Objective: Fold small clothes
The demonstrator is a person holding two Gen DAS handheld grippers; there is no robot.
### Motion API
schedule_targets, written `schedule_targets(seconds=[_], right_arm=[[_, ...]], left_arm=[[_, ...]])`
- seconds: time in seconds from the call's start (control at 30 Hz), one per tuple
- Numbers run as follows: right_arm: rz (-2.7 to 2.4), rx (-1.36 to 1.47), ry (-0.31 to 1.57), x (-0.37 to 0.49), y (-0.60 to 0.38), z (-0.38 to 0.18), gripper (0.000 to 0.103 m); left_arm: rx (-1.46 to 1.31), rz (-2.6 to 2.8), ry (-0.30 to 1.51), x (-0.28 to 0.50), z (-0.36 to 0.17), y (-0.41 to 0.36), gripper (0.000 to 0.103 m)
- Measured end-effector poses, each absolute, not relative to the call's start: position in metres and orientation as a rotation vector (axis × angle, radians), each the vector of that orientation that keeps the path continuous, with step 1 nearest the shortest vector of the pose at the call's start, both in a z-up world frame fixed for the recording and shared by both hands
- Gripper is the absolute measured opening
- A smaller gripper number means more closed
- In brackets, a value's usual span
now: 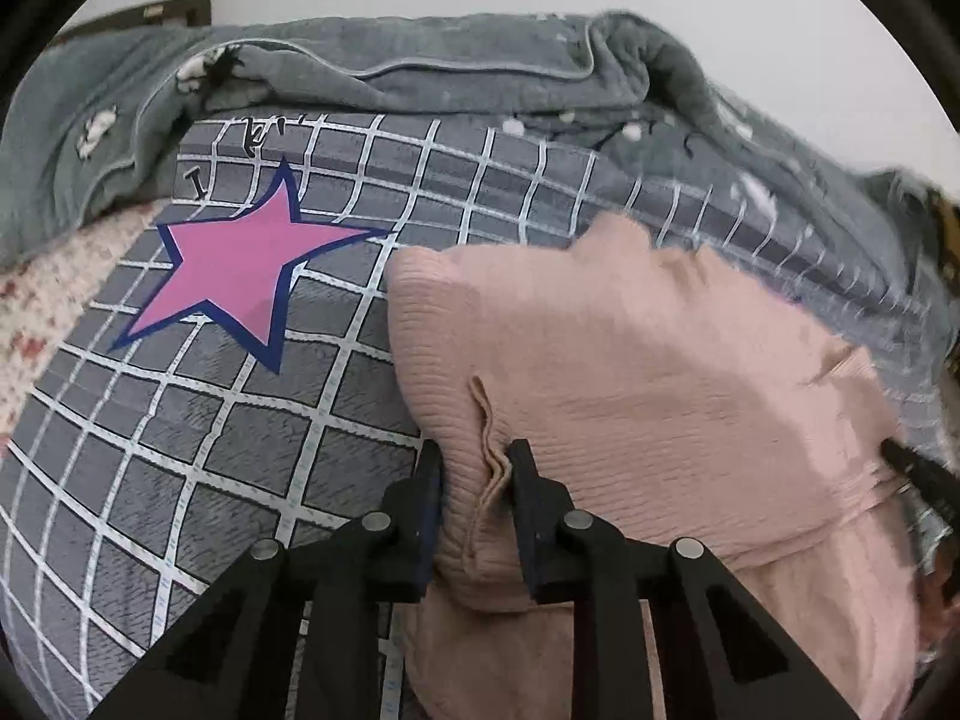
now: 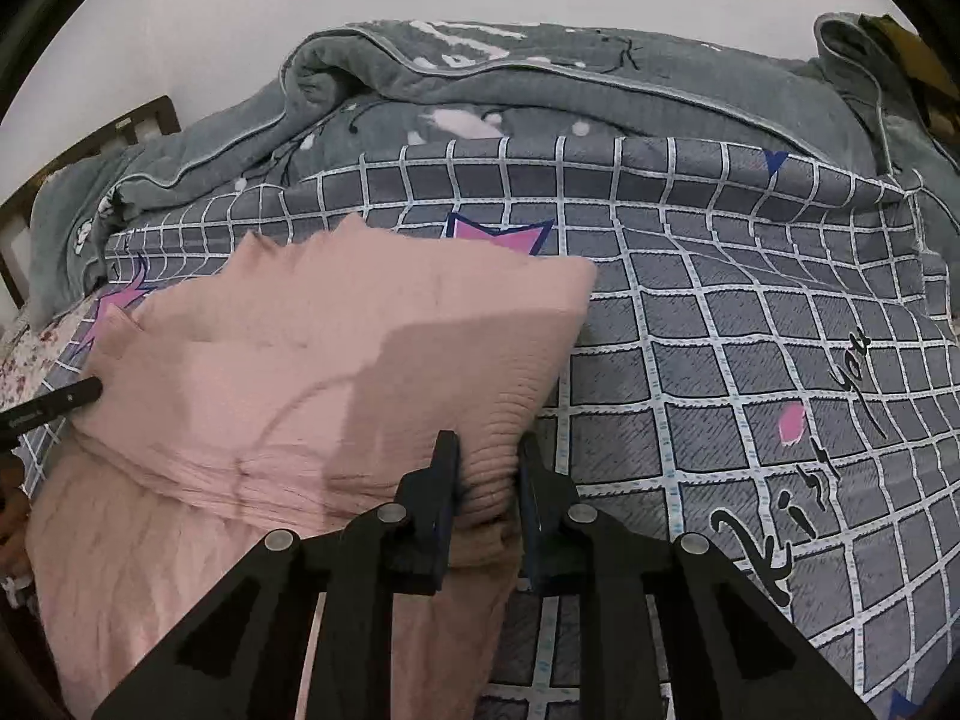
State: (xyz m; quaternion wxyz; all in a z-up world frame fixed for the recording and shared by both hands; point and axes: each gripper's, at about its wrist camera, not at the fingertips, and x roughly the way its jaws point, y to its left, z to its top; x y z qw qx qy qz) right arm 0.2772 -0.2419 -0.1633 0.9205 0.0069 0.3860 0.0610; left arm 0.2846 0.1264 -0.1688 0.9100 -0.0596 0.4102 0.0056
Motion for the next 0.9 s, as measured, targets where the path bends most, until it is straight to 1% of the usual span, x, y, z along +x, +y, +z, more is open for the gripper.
schedule_targets(seconds=[0.03, 0.1, 0.13, 0.17, 0.2, 0.23, 0.27, 0.3, 0.37, 0.4, 0.43, 0.53, 0.73, 0.8, 0.9], right_arm=[[0.121, 0.014, 0.813, 0.279, -0.242, -0.166, 0.022], [0.107, 0.007, 0.829, 0.277, -0.241, -0.166, 0.025], [0.099, -0.003, 0.817, 0.272, -0.240, -0.160, 0.027], [0.090, -0.018, 0.791, 0.262, -0.238, -0.151, 0.031], [0.086, -0.024, 0.772, 0.257, -0.237, -0.145, 0.038], [0.074, -0.026, 0.738, 0.245, -0.234, -0.134, 0.043], [0.074, -0.019, 0.717, 0.237, -0.231, -0.125, 0.052], [0.083, -0.013, 0.707, 0.232, -0.228, -0.119, 0.058], [0.104, -0.004, 0.702, 0.220, -0.219, -0.104, 0.058], [0.110, -0.006, 0.704, 0.214, -0.214, -0.098, 0.058], [0.116, -0.016, 0.708, 0.205, -0.208, -0.092, 0.058], [0.121, -0.031, 0.708, 0.177, -0.195, -0.074, 0.060], [0.135, -0.042, 0.680, 0.093, -0.186, -0.048, 0.063], [0.123, -0.047, 0.664, 0.065, -0.186, -0.041, 0.071], [0.124, -0.023, 0.629, 0.021, -0.193, -0.029, 0.077]], left_arm=[[-0.100, 0.032, 0.845, 0.284, -0.168, 0.125, 0.032], [-0.058, 0.073, 0.847, 0.279, -0.162, 0.122, 0.039], [-0.051, 0.086, 0.851, 0.275, -0.158, 0.121, 0.040], [-0.055, 0.086, 0.854, 0.269, -0.152, 0.120, 0.040], [-0.066, 0.077, 0.856, 0.263, -0.147, 0.119, 0.040], [-0.075, 0.067, 0.858, 0.257, -0.141, 0.117, 0.040], [-0.079, 0.058, 0.856, 0.248, -0.133, 0.113, 0.040], [-0.080, 0.054, 0.850, 0.238, -0.124, 0.109, 0.040], [-0.084, 0.037, 0.834, 0.221, -0.108, 0.103, 0.047], [-0.091, 0.026, 0.821, 0.211, -0.100, 0.100, 0.062], [-0.100, 0.012, 0.789, 0.197, -0.088, 0.097, 0.074], [-0.093, 0.005, 0.715, 0.162, -0.065, 0.085, 0.075], [-0.112, -0.047, 0.676, 0.081, -0.036, 0.065, 0.075], [-0.111, -0.047, 0.659, 0.056, -0.029, 0.061, 0.075], [-0.137, -0.076, 0.652, 0.017, -0.022, 0.056, 0.075]])
